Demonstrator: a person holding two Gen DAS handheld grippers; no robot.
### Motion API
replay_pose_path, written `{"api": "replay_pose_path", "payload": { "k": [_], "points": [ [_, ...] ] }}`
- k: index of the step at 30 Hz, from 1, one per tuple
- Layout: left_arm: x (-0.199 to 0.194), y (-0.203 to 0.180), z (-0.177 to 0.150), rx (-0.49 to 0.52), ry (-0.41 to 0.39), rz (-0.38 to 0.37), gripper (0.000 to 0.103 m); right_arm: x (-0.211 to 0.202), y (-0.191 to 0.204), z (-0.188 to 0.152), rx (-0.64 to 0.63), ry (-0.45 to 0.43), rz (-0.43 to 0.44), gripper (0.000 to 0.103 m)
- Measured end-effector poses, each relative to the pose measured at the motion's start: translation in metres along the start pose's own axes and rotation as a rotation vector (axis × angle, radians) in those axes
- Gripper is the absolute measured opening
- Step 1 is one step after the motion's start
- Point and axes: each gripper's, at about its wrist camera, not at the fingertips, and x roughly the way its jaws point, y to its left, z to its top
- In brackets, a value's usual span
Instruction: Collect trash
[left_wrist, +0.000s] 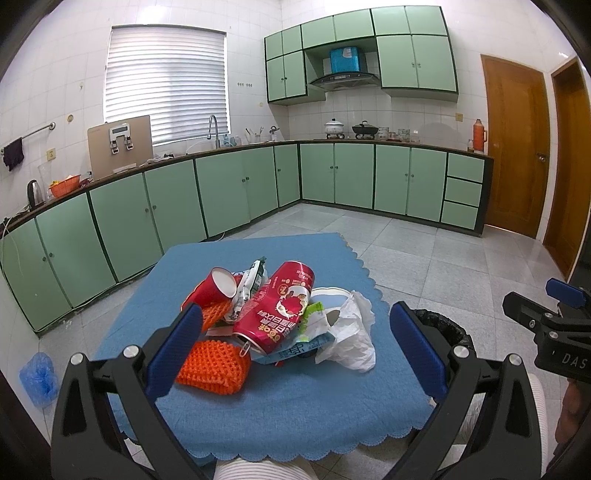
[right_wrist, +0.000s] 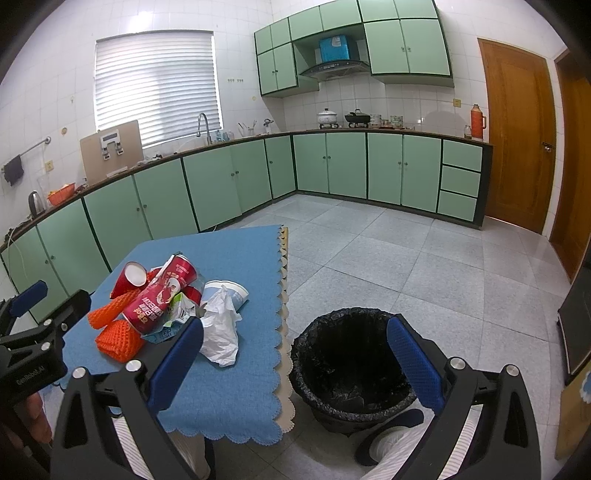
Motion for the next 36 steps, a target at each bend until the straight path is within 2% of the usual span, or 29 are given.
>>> {"api": "replay_pose_path", "payload": {
  "k": [29, 32, 36],
  "points": [
    [0.007, 0.005, -0.005, 0.005, 0.009, 0.007, 0.098, 0.004, 0.002, 0.001, 0.002, 0.002, 0.006, 0.097],
    [0.013, 0.015, -0.006, -0.002, 0.004, 0.017, 0.098, 0.011, 0.005, 0.002, 0.002, 0.010, 0.011, 0.097],
    [0.026, 0.044, -0.007, -0.033, -0.003, 0.078, 0.098, 0.023, 0.011, 0.004, -0.007, 0.016, 0.025, 0.097]
  ]
}}
